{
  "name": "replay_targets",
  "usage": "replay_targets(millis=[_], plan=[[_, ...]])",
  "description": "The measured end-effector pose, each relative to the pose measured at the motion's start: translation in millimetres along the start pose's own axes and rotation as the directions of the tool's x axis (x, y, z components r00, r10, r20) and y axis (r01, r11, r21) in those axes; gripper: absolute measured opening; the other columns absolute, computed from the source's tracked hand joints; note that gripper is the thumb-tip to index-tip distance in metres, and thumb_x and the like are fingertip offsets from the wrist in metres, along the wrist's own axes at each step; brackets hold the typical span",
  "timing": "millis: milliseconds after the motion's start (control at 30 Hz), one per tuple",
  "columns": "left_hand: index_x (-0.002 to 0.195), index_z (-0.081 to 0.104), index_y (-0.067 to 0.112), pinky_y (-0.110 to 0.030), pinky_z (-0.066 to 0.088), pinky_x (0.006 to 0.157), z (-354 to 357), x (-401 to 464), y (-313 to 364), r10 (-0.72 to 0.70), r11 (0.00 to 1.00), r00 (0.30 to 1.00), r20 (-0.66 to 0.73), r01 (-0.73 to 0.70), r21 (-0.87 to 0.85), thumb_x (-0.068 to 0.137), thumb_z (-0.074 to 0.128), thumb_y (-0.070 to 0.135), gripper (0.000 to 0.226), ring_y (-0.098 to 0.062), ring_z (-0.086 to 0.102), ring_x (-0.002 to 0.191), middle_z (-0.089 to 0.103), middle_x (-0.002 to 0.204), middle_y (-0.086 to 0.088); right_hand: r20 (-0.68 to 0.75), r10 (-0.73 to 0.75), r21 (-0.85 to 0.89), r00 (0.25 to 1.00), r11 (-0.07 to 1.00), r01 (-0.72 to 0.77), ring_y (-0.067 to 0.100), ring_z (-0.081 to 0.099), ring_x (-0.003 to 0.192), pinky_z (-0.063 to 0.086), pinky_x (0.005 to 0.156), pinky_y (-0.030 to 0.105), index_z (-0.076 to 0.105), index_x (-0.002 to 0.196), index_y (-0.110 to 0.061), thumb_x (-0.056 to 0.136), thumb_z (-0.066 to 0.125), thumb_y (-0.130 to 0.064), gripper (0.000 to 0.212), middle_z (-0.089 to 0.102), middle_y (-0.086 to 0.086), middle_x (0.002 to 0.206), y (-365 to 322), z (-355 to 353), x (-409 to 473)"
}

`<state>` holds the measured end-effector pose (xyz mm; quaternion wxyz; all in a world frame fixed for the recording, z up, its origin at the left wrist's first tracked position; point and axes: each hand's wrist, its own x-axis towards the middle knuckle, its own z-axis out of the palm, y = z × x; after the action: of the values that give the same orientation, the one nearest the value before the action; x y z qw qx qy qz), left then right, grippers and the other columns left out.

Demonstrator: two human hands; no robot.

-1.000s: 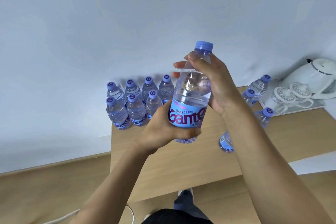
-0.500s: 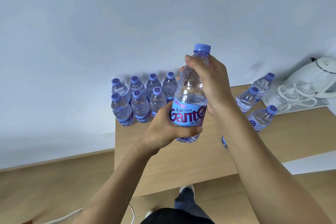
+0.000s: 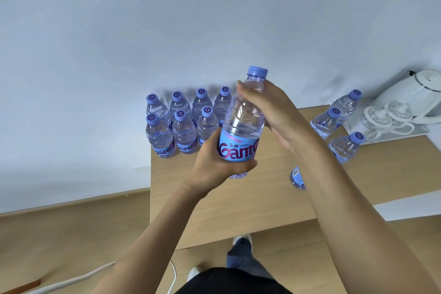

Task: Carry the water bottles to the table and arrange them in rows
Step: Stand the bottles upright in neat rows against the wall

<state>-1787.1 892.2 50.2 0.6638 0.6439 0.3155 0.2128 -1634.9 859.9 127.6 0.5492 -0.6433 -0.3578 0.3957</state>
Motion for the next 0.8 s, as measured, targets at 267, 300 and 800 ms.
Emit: replay_targets(millis=[267, 300, 800], plan=[[0.114, 0.053, 0.017, -0.029, 0.054, 0.056, 11, 21, -42, -0.08, 0.997, 0.997, -0.015, 0.08, -0.024, 0.063, 0.088, 0.002, 0.063, -0.012, 0.064, 0.068, 0.069, 0.085, 0.002, 0.114, -0.012, -0.096, 0.993, 0.995, 0.023, 0.003, 0.063, 0.077, 0.051, 0.07, 0.017, 0.059, 0.103, -0.01, 0.09, 0.07, -0.008, 0.017, 0.066, -0.003, 0.09, 28, -4, 11], [0.117, 0.052, 0.016, -0.027, 0.053, 0.057, 12, 24, -47, -0.091, 0.995, 0.996, -0.012, 0.091, -0.031, 0.064, 0.088, 0.001, 0.066, -0.011, 0.064, 0.069, 0.068, 0.087, 0.003, 0.14, -0.007, -0.112, 0.99, 0.993, 0.023, 0.006, 0.063, 0.081, 0.053, 0.075, 0.02, 0.058, 0.105, -0.009, 0.09, 0.07, -0.007, 0.02, 0.065, -0.001, 0.092, 32, -6, 13], [0.129, 0.047, 0.012, -0.024, 0.053, 0.086, 18, 57, -125, -0.23, 0.965, 0.973, -0.027, 0.232, 0.123, 0.062, 0.09, 0.005, 0.08, -0.019, 0.062, 0.108, 0.064, 0.118, -0.003, 0.215, 0.139, -0.306, 0.967, 0.949, -0.068, -0.003, 0.067, 0.09, 0.053, 0.086, 0.019, 0.06, 0.1, -0.028, 0.082, 0.08, -0.014, 0.031, 0.073, -0.022, 0.089, 116, -21, 36]])
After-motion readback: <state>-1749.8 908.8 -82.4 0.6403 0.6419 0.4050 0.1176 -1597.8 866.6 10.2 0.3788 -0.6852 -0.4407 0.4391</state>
